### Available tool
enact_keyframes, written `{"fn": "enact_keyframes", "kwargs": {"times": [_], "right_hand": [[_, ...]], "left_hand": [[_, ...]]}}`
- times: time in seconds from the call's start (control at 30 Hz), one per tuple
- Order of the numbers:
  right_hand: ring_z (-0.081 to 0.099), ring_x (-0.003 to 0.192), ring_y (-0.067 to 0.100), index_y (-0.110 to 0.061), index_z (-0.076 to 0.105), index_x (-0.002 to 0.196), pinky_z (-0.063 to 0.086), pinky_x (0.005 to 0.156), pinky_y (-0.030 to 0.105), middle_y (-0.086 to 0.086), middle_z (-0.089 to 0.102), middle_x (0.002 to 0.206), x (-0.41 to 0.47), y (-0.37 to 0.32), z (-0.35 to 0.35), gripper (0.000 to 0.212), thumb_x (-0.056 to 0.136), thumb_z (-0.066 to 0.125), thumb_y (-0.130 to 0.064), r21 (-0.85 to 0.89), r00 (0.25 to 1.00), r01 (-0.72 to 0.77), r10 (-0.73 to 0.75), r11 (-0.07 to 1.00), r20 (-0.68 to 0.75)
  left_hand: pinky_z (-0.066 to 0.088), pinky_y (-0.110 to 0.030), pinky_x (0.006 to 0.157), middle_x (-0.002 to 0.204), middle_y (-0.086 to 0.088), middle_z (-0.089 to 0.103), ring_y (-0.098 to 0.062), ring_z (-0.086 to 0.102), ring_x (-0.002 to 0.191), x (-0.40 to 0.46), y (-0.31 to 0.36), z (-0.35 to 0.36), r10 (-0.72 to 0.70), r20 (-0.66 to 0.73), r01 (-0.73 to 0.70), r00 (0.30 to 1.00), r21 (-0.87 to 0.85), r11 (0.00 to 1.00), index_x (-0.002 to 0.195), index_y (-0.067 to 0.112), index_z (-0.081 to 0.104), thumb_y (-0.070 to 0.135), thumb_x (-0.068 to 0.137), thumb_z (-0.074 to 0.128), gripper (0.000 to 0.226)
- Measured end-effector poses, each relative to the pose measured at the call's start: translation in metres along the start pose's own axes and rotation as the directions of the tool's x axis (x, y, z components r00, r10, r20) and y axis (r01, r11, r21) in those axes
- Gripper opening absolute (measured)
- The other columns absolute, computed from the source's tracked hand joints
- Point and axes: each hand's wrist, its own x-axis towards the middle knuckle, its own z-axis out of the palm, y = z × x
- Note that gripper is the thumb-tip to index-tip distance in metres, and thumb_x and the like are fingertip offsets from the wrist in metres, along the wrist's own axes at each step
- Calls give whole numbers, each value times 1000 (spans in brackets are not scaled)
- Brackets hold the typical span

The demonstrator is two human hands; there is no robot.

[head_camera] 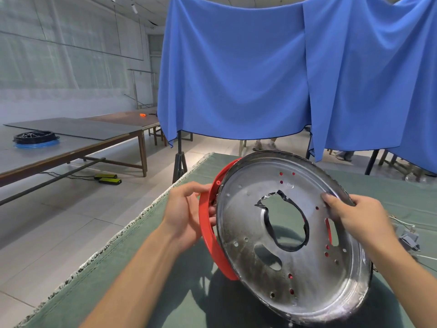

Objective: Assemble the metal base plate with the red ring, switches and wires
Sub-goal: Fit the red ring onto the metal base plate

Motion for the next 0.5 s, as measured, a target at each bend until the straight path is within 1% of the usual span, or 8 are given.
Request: {"fn": "enact_keyframes", "kwargs": {"times": [0.07,0.13,0.23,0.27,0.33,0.37,0.43,0.5], "right_hand": [[55,58,30,-7,61,57,37,56,34,11,63,57,2,2,-1,47,86,65,-44,29,1000,-24,24,999,-5],[52,57,29,-3,62,59,36,56,34,16,63,59,2,3,-1,48,86,64,-43,52,999,-44,45,998,-8],[52,61,29,4,62,66,35,58,35,24,66,70,2,1,-2,50,86,64,-41,79,998,-56,57,995,-1],[52,61,29,5,62,67,35,59,35,25,67,73,2,0,-3,50,86,65,-41,91,998,-55,55,994,1],[53,63,29,7,63,73,36,61,35,27,67,77,2,-2,-5,49,87,65,-40,121,998,-56,55,991,12],[55,65,31,8,64,76,37,63,36,27,67,79,2,-3,-6,49,87,65,-40,133,998,-55,53,990,17],[61,72,41,7,64,80,38,65,37,27,67,81,1,-6,-6,49,87,64,-42,141,999,-50,47,989,22],[62,79,43,7,63,81,39,65,37,26,67,82,0,-8,-5,48,88,63,-40,148,999,-46,44,988,17]], "left_hand": [[25,-32,67,87,-11,47,-20,35,73,1,0,-1,9,23,-8,1000,-7,1000,105,2,61,13,75,47,34],[31,-35,72,95,-14,53,-23,43,78,4,-1,-3,18,48,-18,999,13,1000,112,-1,62,12,73,50,43],[43,-43,94,111,-15,63,-29,56,95,7,-4,-4,44,72,-48,996,51,998,118,2,64,15,77,53,44],[46,-42,95,111,-13,66,-27,60,95,8,-4,-4,59,68,-64,996,61,996,116,4,66,16,79,53,41],[56,-33,79,104,-7,72,-21,68,88,10,-6,-5,97,56,-102,994,90,991,106,9,72,18,81,52,33],[57,-29,71,101,-5,73,-19,70,85,11,-8,-6,116,54,-121,992,106,987,100,11,75,18,82,51,31],[56,-22,62,94,-3,75,-15,71,79,13,-10,-6,154,46,-158,987,124,980,90,15,78,17,87,47,32],[54,-21,57,84,-2,75,-14,71,71,16,-13,-6,195,17,-196,981,138,971,90,10,77,15,92,43,35]]}}
